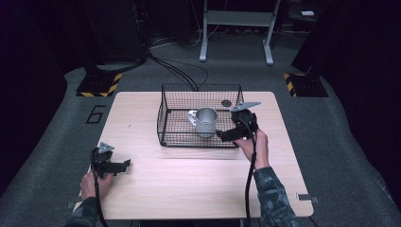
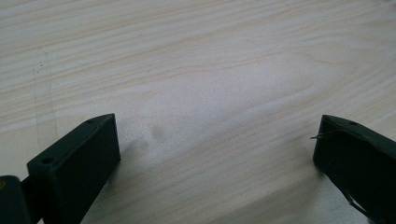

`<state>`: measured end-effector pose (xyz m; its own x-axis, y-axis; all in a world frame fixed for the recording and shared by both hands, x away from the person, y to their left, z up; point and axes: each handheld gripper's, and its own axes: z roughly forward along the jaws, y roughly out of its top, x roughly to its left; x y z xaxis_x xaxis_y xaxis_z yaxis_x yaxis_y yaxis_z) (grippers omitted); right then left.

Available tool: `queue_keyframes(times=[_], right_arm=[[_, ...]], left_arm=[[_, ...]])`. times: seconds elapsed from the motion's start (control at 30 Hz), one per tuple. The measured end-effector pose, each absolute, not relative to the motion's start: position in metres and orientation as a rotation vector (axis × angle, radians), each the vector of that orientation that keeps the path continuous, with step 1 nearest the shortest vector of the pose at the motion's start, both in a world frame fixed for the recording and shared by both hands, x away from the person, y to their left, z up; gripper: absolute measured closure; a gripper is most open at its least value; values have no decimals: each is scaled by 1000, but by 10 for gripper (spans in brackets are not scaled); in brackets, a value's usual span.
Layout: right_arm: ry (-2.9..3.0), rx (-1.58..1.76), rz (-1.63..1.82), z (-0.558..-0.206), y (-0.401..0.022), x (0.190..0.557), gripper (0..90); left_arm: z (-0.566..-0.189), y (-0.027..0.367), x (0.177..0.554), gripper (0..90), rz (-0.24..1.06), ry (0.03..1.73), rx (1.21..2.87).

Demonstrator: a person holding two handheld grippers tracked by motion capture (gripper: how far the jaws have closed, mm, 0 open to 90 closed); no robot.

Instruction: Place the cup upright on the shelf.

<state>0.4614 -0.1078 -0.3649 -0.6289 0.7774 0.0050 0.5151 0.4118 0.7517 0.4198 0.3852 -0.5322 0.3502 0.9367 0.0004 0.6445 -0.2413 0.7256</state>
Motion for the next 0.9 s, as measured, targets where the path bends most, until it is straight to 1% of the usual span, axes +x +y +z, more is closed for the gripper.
queue_keyframes(times=[0.27, 0.47, 0.9], right_arm=[[2284, 1113, 1058, -368, -131, 432, 0], [2237, 1143, 1041, -381, -152, 415, 0], [2180, 1340, 975, -445, -205, 387, 0]], left_arm=[[-532, 385, 420, 4, 592, 1373, 1979], [-532, 385, 420, 4, 592, 1373, 1980], [-532, 386, 420, 4, 595, 1365, 1990]])
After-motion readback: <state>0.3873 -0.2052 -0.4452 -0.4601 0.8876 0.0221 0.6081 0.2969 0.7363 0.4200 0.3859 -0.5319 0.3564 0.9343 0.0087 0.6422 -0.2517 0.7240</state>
